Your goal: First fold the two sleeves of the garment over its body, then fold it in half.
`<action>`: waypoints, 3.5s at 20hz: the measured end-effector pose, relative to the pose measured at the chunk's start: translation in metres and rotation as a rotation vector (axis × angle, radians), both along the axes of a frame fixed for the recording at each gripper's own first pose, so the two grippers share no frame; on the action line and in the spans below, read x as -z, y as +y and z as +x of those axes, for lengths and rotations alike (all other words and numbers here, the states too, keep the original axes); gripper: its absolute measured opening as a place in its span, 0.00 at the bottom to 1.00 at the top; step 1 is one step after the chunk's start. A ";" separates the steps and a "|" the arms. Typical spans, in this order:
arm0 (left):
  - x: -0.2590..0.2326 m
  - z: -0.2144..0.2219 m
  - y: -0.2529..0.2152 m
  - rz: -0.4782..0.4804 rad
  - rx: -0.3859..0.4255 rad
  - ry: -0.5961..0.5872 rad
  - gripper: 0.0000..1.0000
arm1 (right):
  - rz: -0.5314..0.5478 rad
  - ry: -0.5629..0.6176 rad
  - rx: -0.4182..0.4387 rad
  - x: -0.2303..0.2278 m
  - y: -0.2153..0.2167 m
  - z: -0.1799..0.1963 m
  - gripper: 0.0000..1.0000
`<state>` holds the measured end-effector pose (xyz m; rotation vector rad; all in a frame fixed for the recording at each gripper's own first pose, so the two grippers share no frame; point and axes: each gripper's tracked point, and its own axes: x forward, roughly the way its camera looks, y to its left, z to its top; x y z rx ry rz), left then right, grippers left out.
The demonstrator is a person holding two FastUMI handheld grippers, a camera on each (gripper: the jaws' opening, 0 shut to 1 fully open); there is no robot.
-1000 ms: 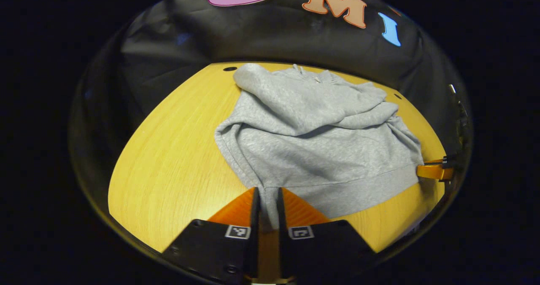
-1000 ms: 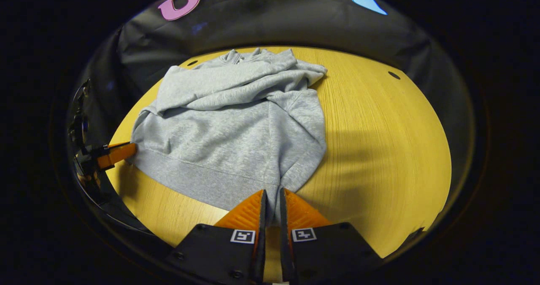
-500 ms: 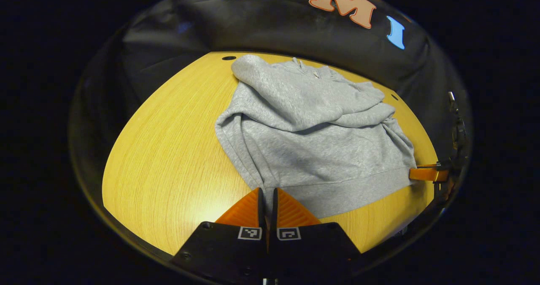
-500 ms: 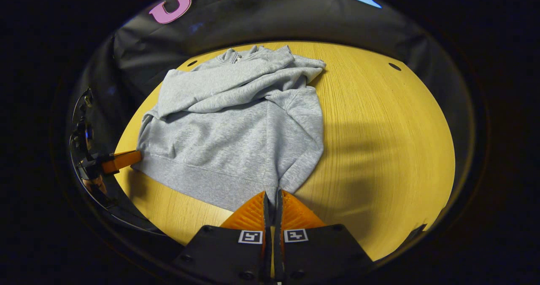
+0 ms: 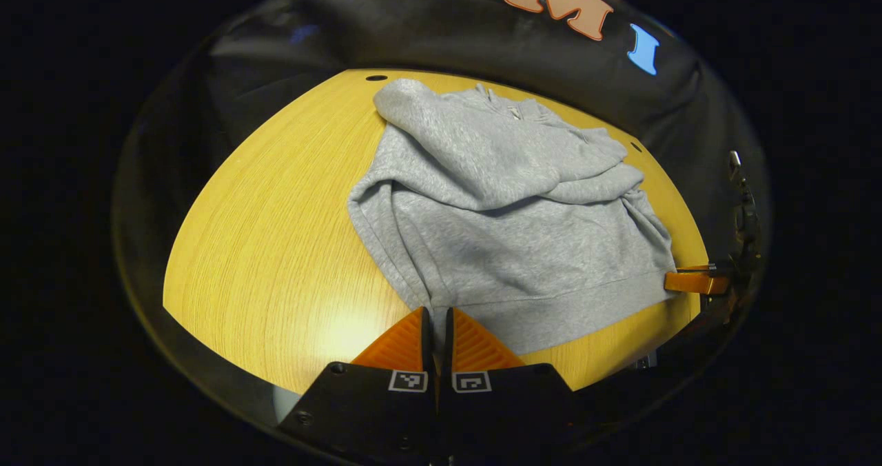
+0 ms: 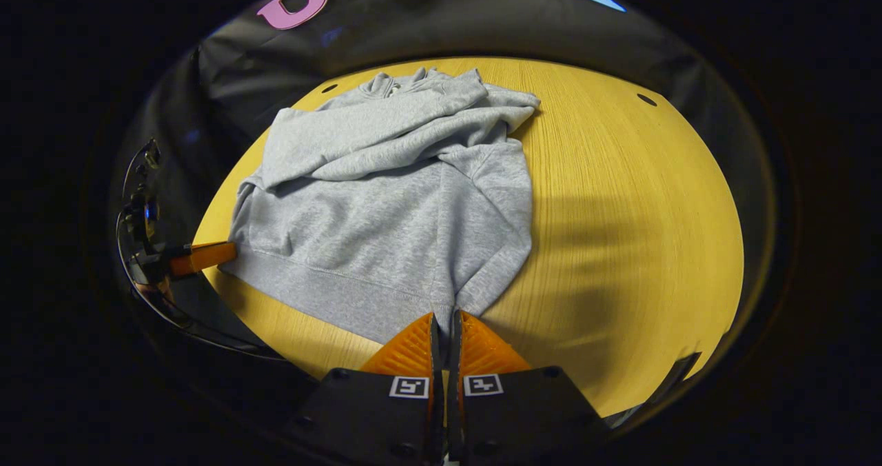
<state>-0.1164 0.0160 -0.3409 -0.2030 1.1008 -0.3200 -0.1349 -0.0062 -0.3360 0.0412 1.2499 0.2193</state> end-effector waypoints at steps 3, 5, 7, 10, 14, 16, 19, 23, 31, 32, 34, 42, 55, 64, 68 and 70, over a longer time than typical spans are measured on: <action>-0.009 0.005 -0.001 -0.031 -0.044 -0.007 0.00 | 0.059 -0.035 0.055 -0.021 0.007 0.009 0.04; -0.019 0.012 -0.002 -0.046 -0.046 -0.016 0.00 | 0.098 -0.056 0.082 -0.037 0.013 0.023 0.04; -0.030 0.023 -0.002 -0.050 -0.049 -0.041 0.00 | 0.143 -0.076 0.115 -0.053 0.017 0.037 0.04; -0.046 0.046 -0.003 -0.063 -0.064 -0.080 0.00 | 0.222 -0.079 0.184 -0.068 0.027 0.058 0.04; -0.069 0.076 -0.004 -0.085 -0.077 -0.134 0.00 | 0.297 -0.080 0.275 -0.081 0.026 0.087 0.04; -0.072 0.089 -0.003 -0.092 -0.093 -0.138 0.00 | 0.338 -0.088 0.330 -0.088 0.025 0.104 0.04; -0.075 0.108 -0.007 -0.121 -0.126 -0.134 0.00 | 0.374 -0.107 0.391 -0.097 0.023 0.130 0.04; -0.074 0.136 -0.005 -0.118 -0.162 -0.107 0.00 | 0.382 -0.101 0.445 -0.086 0.026 0.161 0.04; -0.032 0.180 -0.009 -0.054 -0.203 0.001 0.00 | 0.324 0.002 0.532 -0.027 0.026 0.194 0.00; -0.026 0.181 -0.010 -0.041 -0.207 0.020 0.00 | 0.315 0.014 0.536 -0.021 0.026 0.195 0.10; -0.018 0.186 -0.014 -0.014 -0.199 0.037 0.00 | 0.305 0.009 0.539 -0.017 0.026 0.200 0.16; -0.047 0.231 0.001 -0.013 -0.302 -0.160 0.64 | 0.402 -0.196 0.543 -0.058 0.039 0.243 0.95; -0.189 0.239 0.026 0.226 -0.225 -0.697 0.95 | -0.070 -0.937 0.212 -0.213 0.003 0.232 0.95; -0.266 0.224 0.031 0.254 -0.233 -0.884 0.96 | -0.042 -1.043 0.197 -0.266 0.015 0.217 0.92; -0.272 0.219 0.028 0.250 -0.219 -0.905 0.96 | -0.056 -1.054 0.206 -0.267 0.009 0.218 0.95; -0.273 0.218 0.028 0.249 -0.217 -0.899 0.96 | -0.057 -1.045 0.214 -0.264 0.008 0.217 0.95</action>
